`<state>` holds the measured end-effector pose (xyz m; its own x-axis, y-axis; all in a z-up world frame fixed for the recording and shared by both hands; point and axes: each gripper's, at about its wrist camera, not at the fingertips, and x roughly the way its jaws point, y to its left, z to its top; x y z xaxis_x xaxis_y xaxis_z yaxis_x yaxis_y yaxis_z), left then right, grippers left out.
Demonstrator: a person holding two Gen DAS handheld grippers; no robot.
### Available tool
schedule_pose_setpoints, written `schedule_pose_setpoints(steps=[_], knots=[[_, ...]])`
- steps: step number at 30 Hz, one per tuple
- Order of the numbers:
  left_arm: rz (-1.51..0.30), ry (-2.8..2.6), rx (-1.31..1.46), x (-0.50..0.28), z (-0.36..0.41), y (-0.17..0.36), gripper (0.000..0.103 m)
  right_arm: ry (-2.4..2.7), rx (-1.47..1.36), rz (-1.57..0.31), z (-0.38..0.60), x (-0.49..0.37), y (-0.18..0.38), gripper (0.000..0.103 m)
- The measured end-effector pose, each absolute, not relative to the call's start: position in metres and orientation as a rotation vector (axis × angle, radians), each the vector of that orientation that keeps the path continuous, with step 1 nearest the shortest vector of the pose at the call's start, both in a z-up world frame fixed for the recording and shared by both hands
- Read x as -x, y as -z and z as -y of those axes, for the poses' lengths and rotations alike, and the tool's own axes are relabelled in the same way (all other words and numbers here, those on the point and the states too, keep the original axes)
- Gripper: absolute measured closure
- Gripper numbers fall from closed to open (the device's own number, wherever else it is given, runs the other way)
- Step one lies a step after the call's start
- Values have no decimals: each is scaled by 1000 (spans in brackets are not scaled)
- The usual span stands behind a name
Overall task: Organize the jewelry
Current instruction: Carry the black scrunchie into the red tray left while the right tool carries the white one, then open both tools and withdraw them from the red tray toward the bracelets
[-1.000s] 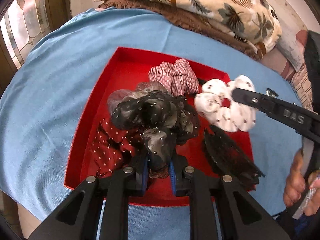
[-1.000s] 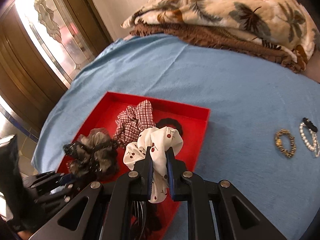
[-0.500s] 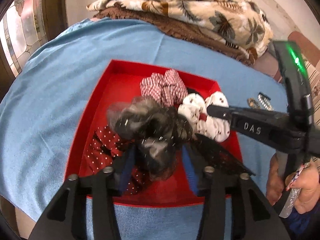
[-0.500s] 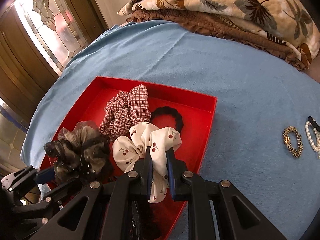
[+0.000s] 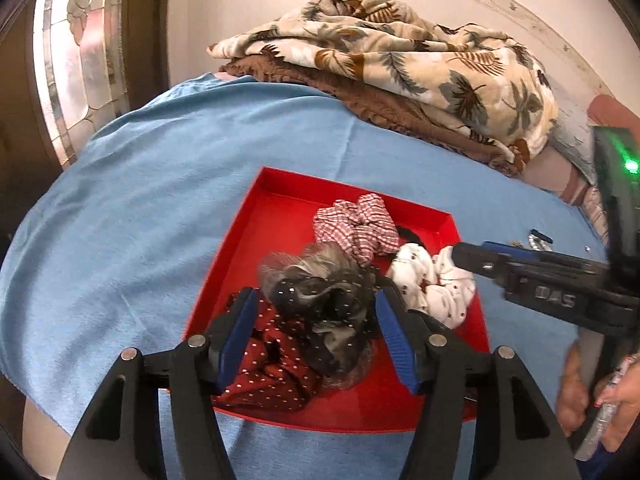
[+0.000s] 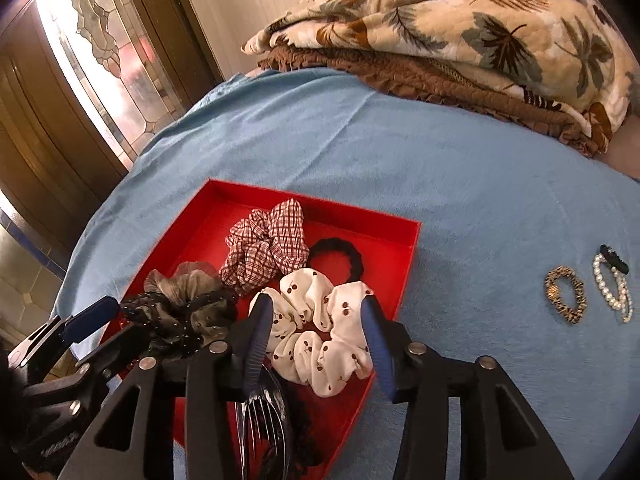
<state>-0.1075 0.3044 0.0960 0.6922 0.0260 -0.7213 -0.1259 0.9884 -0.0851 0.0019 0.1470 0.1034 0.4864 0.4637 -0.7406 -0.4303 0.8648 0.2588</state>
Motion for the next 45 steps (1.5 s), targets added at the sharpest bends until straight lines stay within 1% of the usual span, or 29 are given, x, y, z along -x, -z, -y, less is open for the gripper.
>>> schedule_pose_setpoints(steps=[6,11,16,25,37,42,45], knots=[[-801,-131,122,106,-306,-94,42,-532,-43,-887,-130,16,-109,45],[-789,-188,35,107,-298,-92,42,-516,-10,-873,-118,31,-105,45],[-777,-214,-45,107,-286,-90,41,-499,-6,-867,-104,42,-102,41],[-823,-231,-45,100,-280,-81,41,-449,-1,-861,-73,53,-96,38],[-825,-253,-106,93,-260,-75,41,-378,-45,-881,-24,54,-84,37],[-826,-257,-124,93,-252,-73,41,-321,-67,-884,13,56,-79,34],[-800,-257,-122,97,-247,-75,41,-274,-84,-890,41,57,-75,34]])
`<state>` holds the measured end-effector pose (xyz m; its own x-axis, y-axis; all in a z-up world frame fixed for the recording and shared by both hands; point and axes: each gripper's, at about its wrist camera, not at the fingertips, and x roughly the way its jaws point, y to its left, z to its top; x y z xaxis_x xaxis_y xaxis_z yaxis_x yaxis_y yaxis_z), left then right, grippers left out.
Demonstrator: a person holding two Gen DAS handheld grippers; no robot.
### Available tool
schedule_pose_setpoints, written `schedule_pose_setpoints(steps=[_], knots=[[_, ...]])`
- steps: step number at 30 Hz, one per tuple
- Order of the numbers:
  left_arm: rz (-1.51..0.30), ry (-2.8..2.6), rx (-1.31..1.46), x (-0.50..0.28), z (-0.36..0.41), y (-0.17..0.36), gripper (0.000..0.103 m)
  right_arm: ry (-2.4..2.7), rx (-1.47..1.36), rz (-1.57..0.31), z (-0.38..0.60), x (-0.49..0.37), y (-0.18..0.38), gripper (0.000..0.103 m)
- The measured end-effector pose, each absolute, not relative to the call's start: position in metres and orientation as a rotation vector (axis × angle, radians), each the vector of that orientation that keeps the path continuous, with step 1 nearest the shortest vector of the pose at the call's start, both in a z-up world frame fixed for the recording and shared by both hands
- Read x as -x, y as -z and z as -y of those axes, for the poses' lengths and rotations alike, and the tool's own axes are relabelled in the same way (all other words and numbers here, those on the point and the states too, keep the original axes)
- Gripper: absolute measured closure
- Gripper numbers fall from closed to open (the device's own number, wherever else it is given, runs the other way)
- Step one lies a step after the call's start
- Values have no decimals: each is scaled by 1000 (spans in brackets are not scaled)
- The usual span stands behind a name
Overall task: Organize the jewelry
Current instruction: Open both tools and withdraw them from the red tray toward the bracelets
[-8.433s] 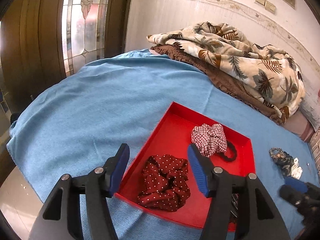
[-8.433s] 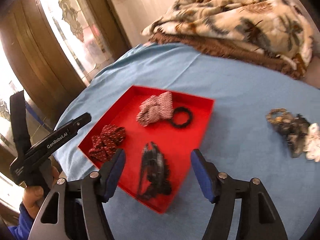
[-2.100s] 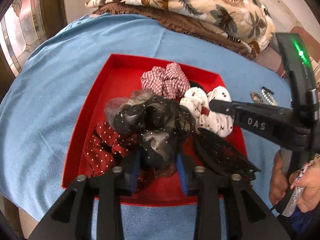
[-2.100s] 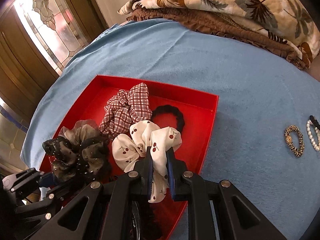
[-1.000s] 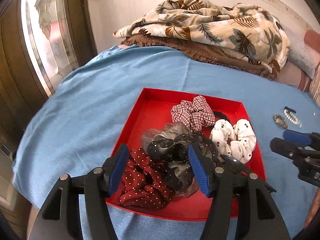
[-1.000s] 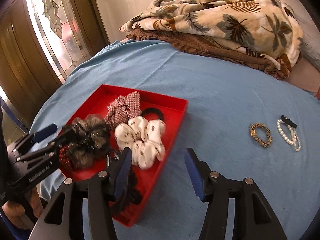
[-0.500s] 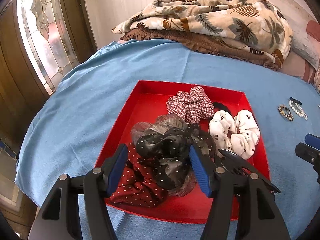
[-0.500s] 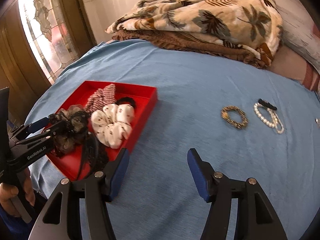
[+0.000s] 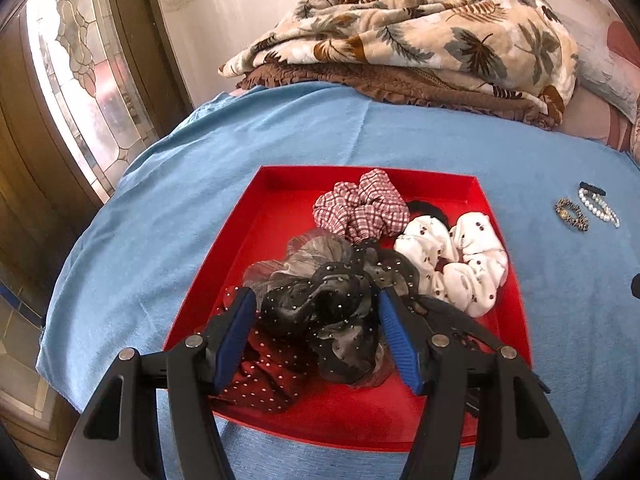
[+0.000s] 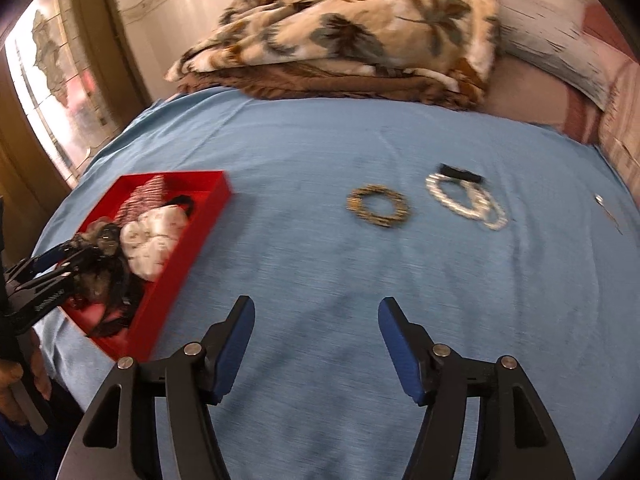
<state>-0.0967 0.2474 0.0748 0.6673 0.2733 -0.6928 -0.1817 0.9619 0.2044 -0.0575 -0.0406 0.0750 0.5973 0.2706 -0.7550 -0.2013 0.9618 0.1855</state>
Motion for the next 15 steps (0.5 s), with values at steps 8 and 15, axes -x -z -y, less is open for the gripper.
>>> schedule_pose_setpoints(steps=[8,15], knots=[[-675,-196,-133,126,-219,-103,40,-126,-163,-903,129,57,-60,34],[-682,-19,-183,140,-150,-129,40,-68,-238,-906,181,38,-49,34]])
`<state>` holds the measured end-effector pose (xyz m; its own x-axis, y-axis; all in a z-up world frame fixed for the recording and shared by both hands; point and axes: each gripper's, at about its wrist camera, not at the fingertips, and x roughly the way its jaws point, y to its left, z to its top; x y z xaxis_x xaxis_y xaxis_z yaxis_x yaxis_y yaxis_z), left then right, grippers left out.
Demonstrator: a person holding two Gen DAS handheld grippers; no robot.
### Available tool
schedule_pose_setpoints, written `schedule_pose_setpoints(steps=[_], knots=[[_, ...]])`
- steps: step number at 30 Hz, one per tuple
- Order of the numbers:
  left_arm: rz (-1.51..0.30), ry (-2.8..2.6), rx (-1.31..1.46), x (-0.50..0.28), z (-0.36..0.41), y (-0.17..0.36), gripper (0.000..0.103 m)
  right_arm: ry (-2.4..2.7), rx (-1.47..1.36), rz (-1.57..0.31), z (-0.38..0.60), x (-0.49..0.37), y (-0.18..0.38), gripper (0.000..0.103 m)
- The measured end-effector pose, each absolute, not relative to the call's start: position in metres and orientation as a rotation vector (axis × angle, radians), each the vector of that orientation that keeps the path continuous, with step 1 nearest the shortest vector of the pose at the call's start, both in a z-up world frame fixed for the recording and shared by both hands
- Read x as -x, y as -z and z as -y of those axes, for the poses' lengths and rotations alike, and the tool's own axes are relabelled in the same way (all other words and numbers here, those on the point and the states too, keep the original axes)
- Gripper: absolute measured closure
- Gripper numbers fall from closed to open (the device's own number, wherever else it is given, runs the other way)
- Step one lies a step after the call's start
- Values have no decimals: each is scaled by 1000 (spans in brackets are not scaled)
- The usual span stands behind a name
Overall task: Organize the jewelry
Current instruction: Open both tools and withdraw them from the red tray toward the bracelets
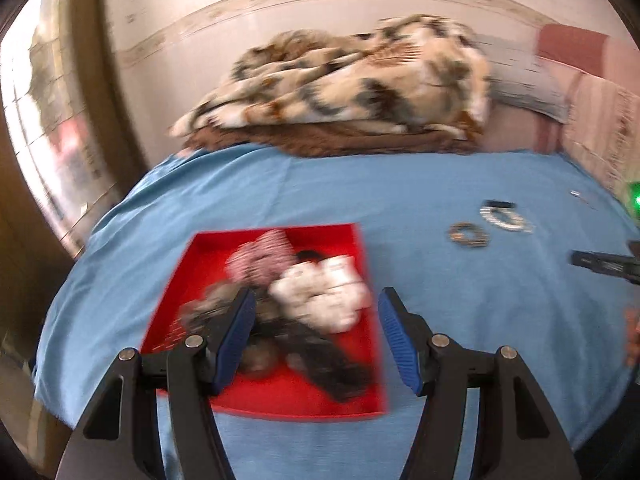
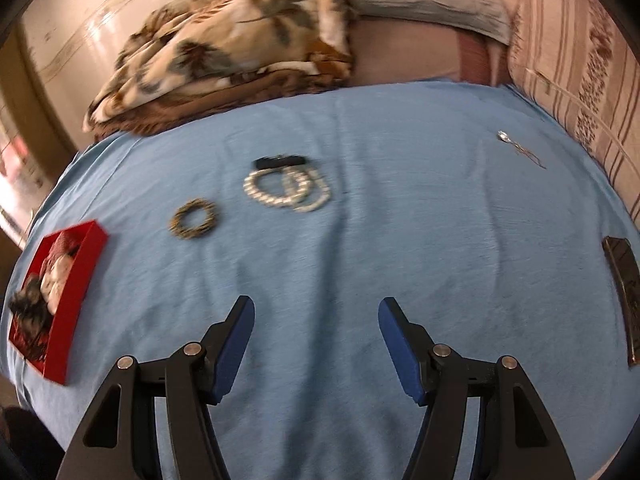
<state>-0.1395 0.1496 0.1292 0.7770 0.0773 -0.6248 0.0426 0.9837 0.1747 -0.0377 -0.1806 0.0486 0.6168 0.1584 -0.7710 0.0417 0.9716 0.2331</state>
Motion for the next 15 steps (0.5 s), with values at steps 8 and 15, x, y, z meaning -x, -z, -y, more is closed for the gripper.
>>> schedule_pose_setpoints(steps=[8,15], knots=[[-790,148,-133,89,-66,-116,34,-127,-260,-859,197,-3,-39,34],[-879,140,-104,24,-25,-74,34,-251,-261,-844,191,-42,-31,44]])
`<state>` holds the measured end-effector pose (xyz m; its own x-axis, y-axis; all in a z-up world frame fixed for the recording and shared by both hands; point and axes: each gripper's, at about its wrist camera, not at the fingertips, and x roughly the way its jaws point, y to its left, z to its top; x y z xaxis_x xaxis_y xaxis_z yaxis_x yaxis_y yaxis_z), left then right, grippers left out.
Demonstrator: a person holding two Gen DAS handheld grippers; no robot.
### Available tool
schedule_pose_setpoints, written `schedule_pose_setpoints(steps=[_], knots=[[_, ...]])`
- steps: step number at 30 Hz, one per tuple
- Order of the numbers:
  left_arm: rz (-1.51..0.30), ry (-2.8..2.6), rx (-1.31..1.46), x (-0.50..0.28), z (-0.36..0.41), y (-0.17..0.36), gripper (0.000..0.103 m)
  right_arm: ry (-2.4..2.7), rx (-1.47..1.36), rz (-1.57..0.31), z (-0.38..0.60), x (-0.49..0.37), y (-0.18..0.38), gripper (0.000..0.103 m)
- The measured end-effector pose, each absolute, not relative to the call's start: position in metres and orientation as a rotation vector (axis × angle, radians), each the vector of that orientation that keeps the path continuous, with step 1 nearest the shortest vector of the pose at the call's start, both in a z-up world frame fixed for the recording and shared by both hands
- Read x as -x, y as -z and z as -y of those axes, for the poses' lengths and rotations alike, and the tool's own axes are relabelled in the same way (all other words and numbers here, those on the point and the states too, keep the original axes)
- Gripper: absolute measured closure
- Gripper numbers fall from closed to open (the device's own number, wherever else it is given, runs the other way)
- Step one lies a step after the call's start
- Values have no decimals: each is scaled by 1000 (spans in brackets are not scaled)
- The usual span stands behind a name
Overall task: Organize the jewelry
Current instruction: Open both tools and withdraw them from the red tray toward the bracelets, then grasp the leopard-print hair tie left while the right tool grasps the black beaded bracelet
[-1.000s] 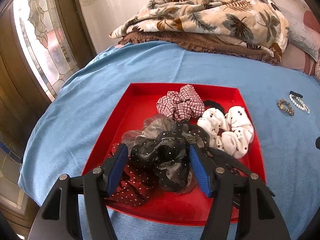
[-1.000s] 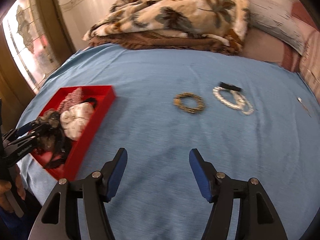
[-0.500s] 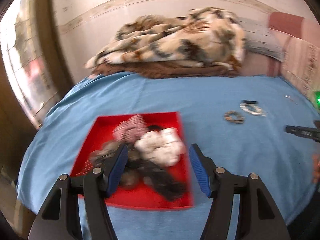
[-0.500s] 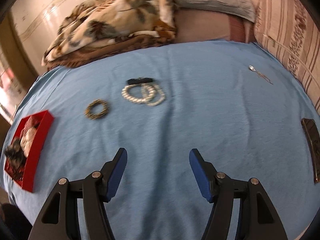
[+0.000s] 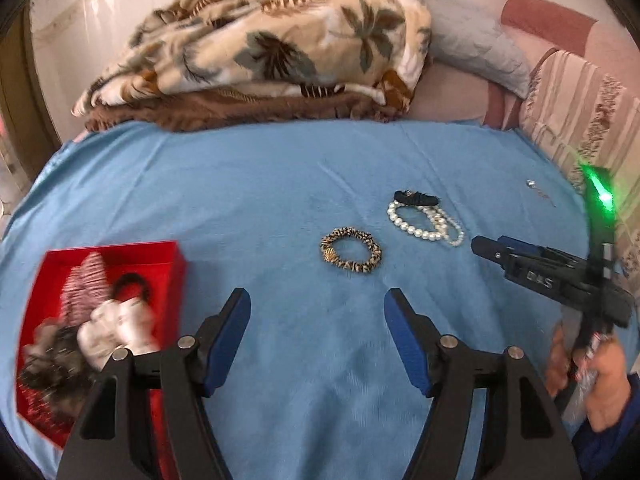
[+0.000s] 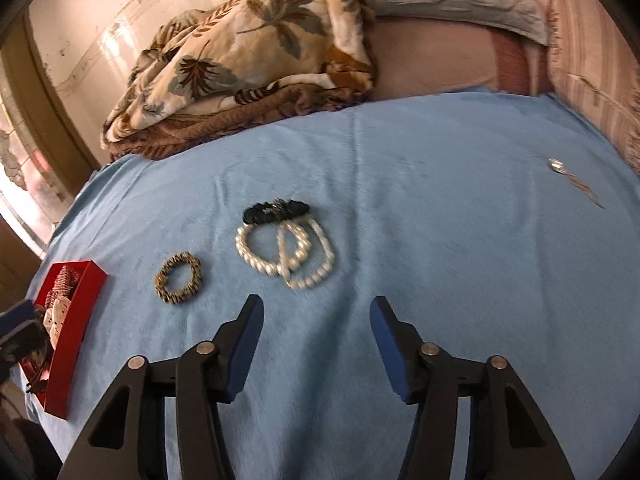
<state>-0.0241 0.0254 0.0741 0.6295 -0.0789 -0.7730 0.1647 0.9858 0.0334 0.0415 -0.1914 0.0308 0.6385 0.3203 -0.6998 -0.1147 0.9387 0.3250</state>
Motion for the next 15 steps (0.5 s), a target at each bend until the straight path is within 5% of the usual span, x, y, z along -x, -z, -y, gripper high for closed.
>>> schedule_pose_setpoints(steps=[15], knots=[[-1021,116,-23,-73,-8,-8,38,-382,-180,-759,158,-114,-36,44]])
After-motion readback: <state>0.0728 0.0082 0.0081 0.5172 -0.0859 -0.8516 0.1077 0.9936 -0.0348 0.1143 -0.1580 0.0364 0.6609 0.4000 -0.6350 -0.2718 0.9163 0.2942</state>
